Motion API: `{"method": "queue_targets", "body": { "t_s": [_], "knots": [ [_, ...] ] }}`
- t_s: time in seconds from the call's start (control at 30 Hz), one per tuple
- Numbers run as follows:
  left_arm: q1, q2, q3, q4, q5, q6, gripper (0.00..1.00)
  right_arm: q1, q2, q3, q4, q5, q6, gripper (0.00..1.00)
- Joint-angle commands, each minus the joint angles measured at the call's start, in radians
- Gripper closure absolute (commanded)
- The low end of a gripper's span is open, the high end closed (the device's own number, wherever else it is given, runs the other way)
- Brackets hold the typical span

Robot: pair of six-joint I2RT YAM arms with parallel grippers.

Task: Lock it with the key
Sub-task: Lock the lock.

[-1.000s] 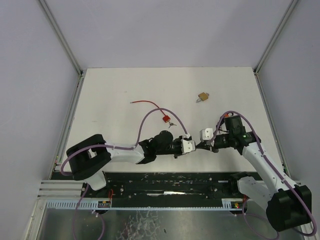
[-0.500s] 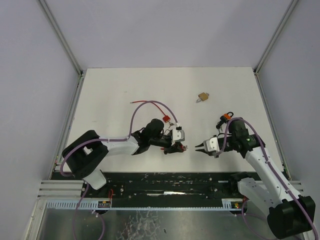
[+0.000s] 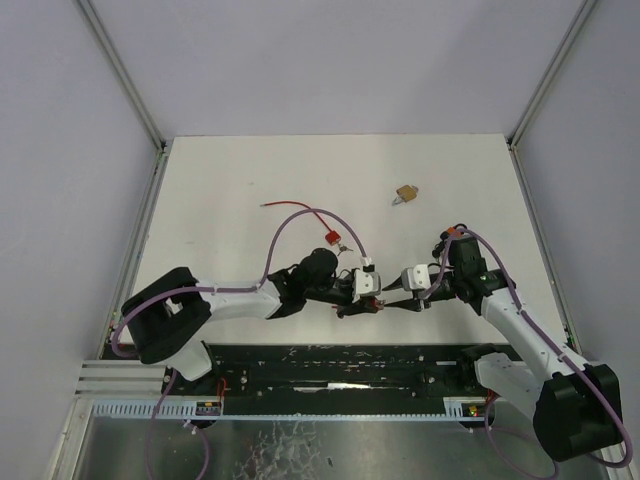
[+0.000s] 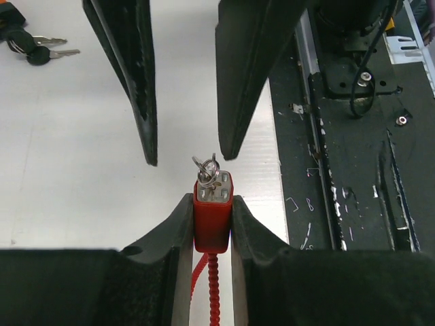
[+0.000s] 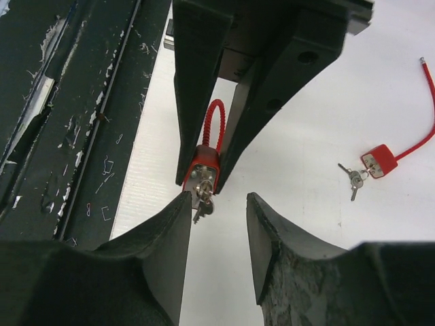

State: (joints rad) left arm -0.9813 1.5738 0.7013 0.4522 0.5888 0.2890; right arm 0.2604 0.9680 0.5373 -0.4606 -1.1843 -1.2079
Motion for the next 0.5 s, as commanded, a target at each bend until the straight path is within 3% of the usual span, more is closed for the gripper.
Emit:
{"method": "queue_targets", "body": {
  "t_s": [0.0,0.17,0.47],
  "knots": [
    [-0.006,0.006,0.046,0.033,-0.030,-0.001,1.00,0.026,0.008,-0.012,0.082,0.019,0.089,0.57],
    [-0.008,0.008,0.049,0.031,-0.035,0.000,1.00,0.045,0.025,-0.010,0.086,0.051,0.099,0.63],
    [-0.008,0.027,0.064,0.025,-0.028,-0.008,1.00,0.059,0.020,0.004,0.069,0.062,0.067,0.95]
  ]
}}
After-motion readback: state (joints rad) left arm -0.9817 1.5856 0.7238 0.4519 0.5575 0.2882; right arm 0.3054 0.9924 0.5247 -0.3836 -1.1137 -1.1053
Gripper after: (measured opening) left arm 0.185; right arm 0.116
